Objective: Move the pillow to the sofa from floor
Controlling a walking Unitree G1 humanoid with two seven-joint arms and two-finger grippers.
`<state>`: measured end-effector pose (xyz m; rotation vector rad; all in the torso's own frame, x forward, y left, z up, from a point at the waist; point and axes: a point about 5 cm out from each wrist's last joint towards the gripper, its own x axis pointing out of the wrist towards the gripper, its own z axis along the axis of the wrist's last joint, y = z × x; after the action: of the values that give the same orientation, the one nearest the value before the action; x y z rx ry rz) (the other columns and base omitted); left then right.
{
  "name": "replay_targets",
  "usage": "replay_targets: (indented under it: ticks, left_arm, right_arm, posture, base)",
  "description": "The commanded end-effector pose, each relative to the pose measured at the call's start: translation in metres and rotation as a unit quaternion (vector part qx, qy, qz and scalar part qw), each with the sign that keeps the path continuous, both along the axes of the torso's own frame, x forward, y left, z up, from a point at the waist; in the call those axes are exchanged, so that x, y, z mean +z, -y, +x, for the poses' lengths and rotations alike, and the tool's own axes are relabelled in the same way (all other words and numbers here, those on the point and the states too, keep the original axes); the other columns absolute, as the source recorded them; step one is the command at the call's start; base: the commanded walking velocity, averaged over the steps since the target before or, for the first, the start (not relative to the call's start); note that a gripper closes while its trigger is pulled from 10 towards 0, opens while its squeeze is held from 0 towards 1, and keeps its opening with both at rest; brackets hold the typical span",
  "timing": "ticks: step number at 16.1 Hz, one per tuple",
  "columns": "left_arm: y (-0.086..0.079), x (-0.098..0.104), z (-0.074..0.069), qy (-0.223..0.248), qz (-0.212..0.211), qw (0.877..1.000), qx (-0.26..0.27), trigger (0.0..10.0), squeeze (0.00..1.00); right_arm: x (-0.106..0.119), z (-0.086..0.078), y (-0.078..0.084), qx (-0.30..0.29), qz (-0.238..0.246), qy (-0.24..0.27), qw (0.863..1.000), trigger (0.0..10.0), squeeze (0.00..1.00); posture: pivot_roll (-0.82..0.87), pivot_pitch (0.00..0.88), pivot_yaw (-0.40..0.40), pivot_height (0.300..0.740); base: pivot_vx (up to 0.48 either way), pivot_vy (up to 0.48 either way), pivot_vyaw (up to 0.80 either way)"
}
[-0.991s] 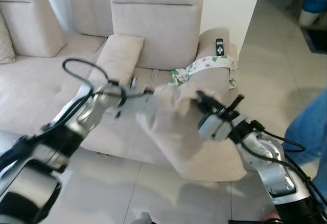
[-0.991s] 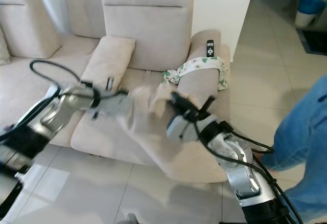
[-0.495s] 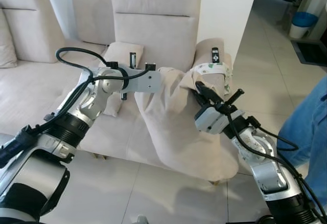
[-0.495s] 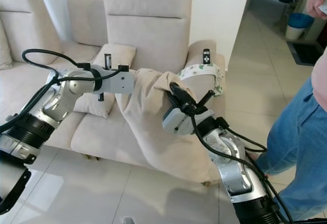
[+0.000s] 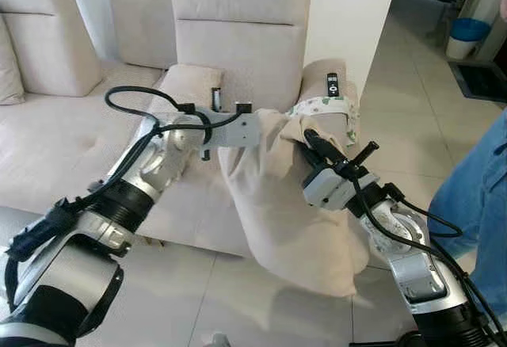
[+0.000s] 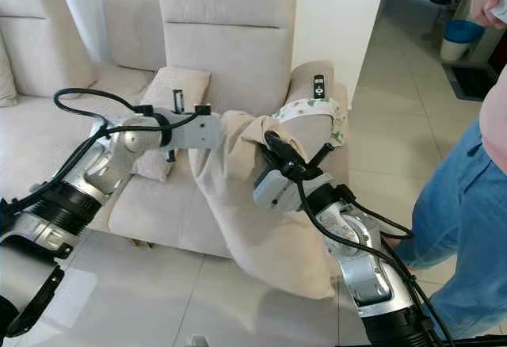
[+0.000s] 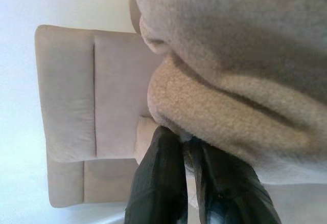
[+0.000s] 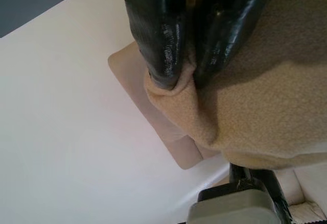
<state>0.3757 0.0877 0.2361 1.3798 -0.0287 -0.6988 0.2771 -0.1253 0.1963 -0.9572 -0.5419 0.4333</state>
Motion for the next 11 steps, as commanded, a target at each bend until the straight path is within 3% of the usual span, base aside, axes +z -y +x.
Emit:
replay_targets:
  ticks: [1,11]
  left_arm:
    - [0.0191,0.0054,-0.0078,0.009,-0.018,0.999,-0.044,10.0,0.0]
    - [0.0195,0.0063,-0.0068,0.012,-0.017,0.999,-0.043,10.0,0.0]
  right_arm:
    - [0.007,-0.0033,-0.0152,0.036,0.011,0.015,0.999,10.0,0.0]
    - [0.0087,-0.0029,-0.0146,0.034,0.012,0.016,0.999,10.0,0.0]
  posture:
    - [0.0,0.0,0.043,0.74]
    - [0.0,0.0,0.045,0.74]
  base:
    - [0.0,0.0,0.0]
    - [0.282,0.0,0.0]
